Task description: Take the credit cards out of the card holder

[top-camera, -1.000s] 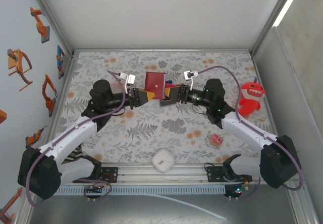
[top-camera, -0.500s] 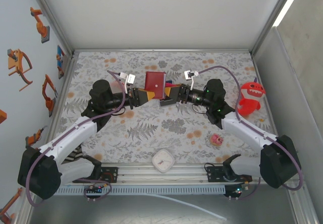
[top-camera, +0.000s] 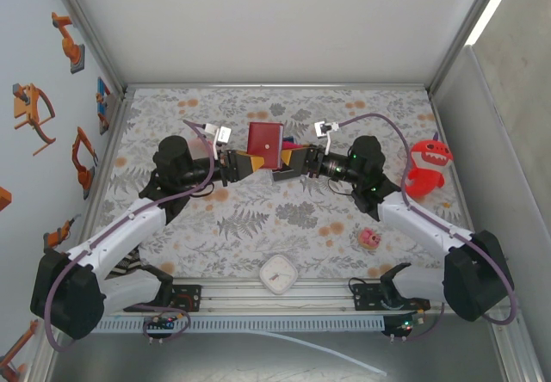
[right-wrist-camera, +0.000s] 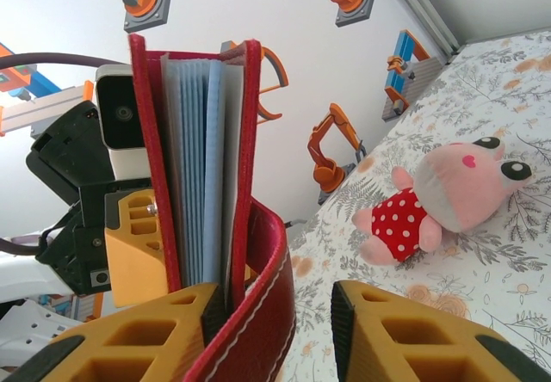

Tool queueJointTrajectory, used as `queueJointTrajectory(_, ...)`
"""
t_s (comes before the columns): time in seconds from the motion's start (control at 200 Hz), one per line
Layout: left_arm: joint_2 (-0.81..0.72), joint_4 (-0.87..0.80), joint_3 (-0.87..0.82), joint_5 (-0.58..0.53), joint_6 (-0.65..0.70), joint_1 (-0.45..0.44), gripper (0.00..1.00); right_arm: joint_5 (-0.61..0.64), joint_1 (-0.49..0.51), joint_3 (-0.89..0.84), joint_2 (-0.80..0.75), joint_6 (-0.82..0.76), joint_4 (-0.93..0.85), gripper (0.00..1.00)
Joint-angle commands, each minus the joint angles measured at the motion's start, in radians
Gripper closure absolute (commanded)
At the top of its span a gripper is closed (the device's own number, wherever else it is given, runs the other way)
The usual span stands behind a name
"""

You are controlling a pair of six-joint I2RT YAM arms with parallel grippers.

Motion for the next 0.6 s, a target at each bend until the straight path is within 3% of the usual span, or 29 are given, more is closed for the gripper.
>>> queueJointTrajectory(0.0, 0.006, 0.057, 0.000, 0.025, -0.012, -0.003, 1.00, -0.023, -0.005, -0.011, -0.041, 0.007, 0.045, 0.62)
queueJointTrajectory(0.596, 0.013, 0.093, 0.009, 0.048, -0.034, -0.007, 1.00, -0.034, -0.005, 0.010, 0.013, 0.016, 0.056, 0.65)
